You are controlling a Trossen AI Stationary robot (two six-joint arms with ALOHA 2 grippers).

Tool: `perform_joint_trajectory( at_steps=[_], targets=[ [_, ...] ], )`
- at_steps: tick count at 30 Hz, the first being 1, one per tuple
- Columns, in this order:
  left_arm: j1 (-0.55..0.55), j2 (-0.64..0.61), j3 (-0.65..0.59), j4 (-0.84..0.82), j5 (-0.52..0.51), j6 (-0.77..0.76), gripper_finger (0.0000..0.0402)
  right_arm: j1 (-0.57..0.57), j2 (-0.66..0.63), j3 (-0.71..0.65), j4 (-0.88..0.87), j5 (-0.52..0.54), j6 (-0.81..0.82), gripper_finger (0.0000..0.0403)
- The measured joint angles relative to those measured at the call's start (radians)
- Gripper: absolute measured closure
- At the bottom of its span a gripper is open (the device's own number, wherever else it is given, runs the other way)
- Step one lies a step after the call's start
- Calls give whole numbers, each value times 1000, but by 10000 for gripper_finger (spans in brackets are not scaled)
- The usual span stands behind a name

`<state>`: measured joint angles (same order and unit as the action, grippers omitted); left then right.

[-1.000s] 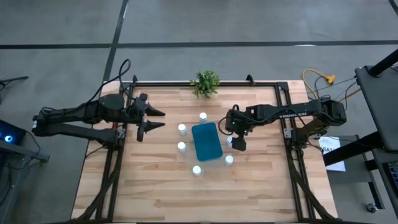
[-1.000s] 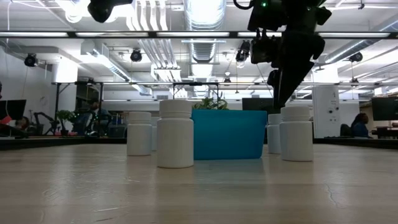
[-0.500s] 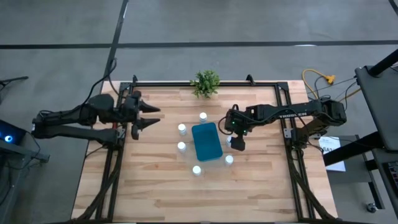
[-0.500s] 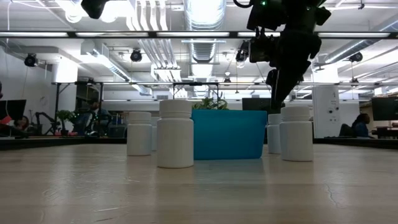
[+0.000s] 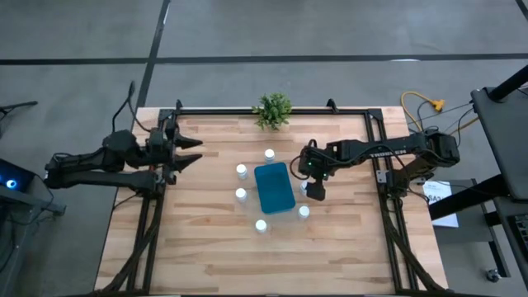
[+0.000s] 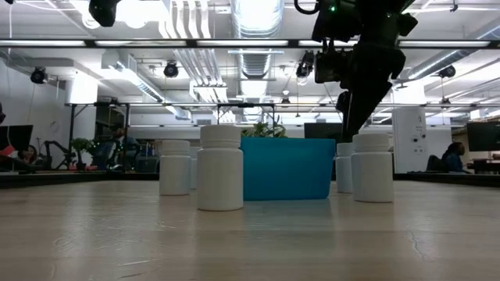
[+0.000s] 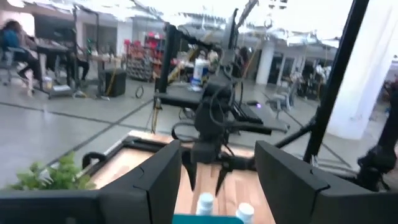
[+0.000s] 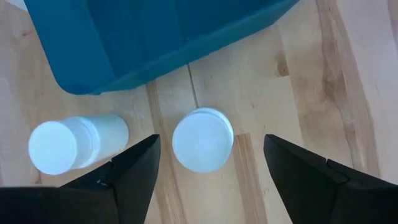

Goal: Pick and place pill bottles into a basket
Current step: Put the white medicine bottle into the blue bin

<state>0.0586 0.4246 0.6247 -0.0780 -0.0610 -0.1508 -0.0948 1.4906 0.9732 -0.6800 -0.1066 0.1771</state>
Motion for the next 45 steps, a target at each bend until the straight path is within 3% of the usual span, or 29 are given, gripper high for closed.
perform_joint_trajectory(
  at_steps=[45],
  targets=[
    [0, -34, 0, -5, -27, 1, 214, 3, 0, -112, 145, -52, 78, 139]
  ],
)
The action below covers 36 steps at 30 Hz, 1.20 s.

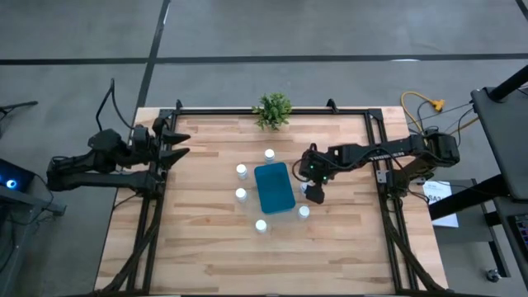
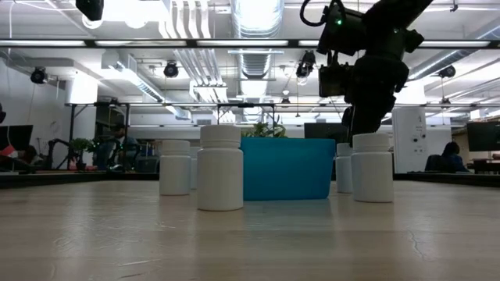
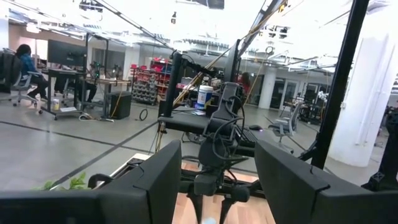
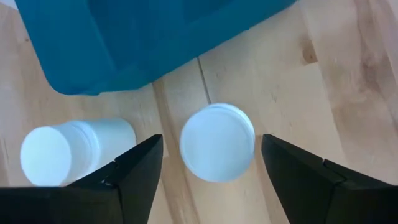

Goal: Pick and place pill bottles into a basket
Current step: Put the white medicine bottle into the blue bin

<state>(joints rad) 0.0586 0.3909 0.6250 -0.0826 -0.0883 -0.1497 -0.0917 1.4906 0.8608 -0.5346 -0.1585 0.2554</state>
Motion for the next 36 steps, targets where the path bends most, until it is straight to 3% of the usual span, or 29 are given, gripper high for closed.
perform_joint_trajectory(
  at_steps=[36],
  targets=[
    [0, -1, 0, -2, -7, 0, 214, -1, 0, -14, 60, 0, 7, 145]
  ],
)
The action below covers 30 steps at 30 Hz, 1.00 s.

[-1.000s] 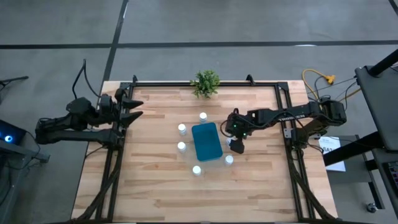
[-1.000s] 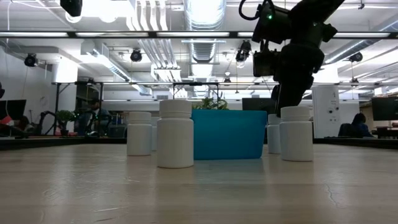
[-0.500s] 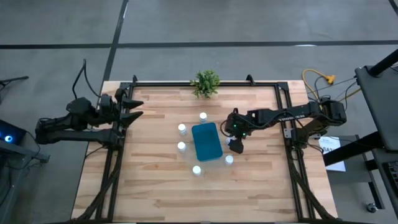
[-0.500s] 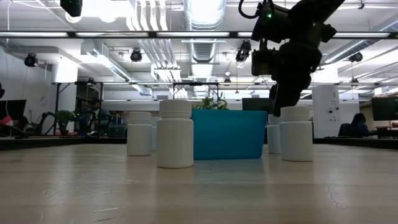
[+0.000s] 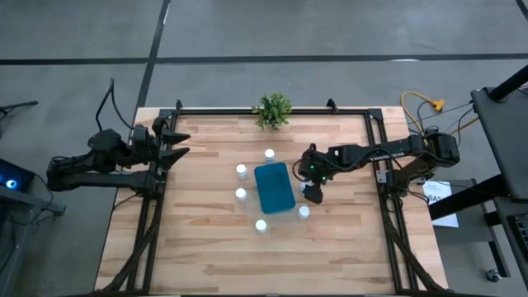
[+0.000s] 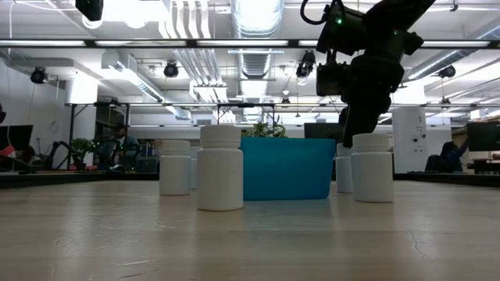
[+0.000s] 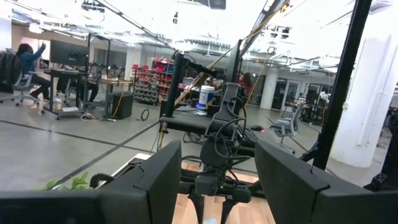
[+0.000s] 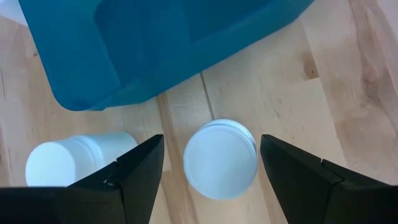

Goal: Pick and place pill bottles into a basket
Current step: Put the white medicine bottle into the blue bin

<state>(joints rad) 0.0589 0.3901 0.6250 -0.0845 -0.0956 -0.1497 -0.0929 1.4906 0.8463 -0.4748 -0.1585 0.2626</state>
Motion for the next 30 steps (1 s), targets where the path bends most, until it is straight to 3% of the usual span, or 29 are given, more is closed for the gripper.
perform_joint_trajectory(
  at_steps=[21, 30],
  targets=[
    [0, 0, 0, 2, -1, 0, 214, 0, 0, -32, 44, 0, 27, 146],
    [0, 0, 0, 2, -16, 0, 214, 1, 0, -35, 44, 0, 33, 197]
  ],
)
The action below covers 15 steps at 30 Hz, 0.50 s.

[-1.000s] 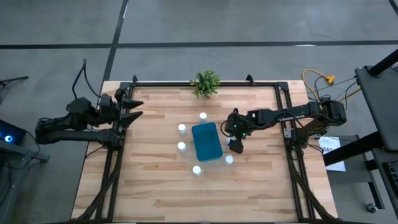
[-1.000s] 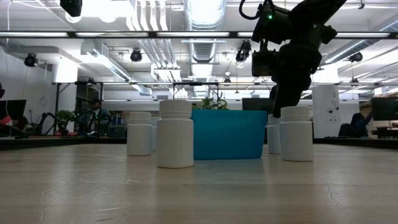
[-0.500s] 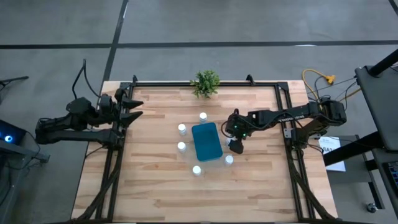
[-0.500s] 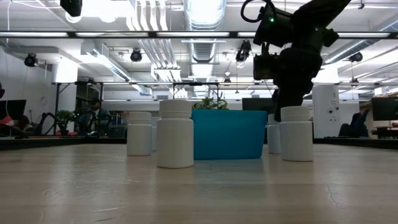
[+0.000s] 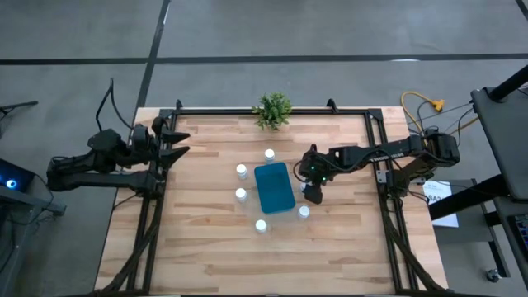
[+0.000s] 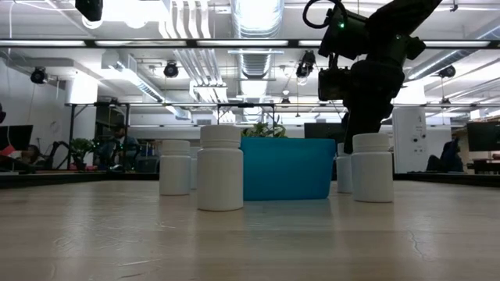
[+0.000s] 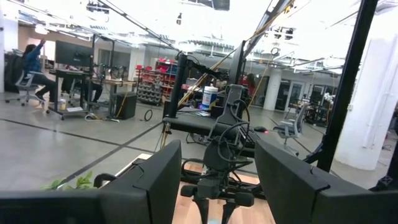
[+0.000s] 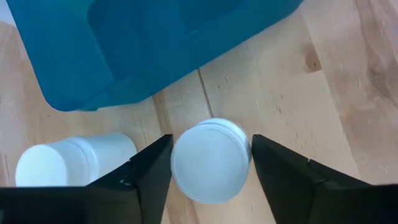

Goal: Pick and place pill bottles into a basket
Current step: Put the white medicine bottle into the blue bin

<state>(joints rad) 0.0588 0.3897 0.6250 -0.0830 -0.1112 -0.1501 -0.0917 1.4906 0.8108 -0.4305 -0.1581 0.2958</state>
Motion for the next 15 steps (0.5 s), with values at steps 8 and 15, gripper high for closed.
perform_joint_trajectory(
  at_steps=[8, 15],
  targets=[
    [0, 0, 0, 0, 0, 0, 214, 0, 0, 0, 5, 0, -6, 237],
    [0, 0, 0, 0, -4, 0, 214, 0, -1, -2, 3, -3, -7, 249]
  ],
)
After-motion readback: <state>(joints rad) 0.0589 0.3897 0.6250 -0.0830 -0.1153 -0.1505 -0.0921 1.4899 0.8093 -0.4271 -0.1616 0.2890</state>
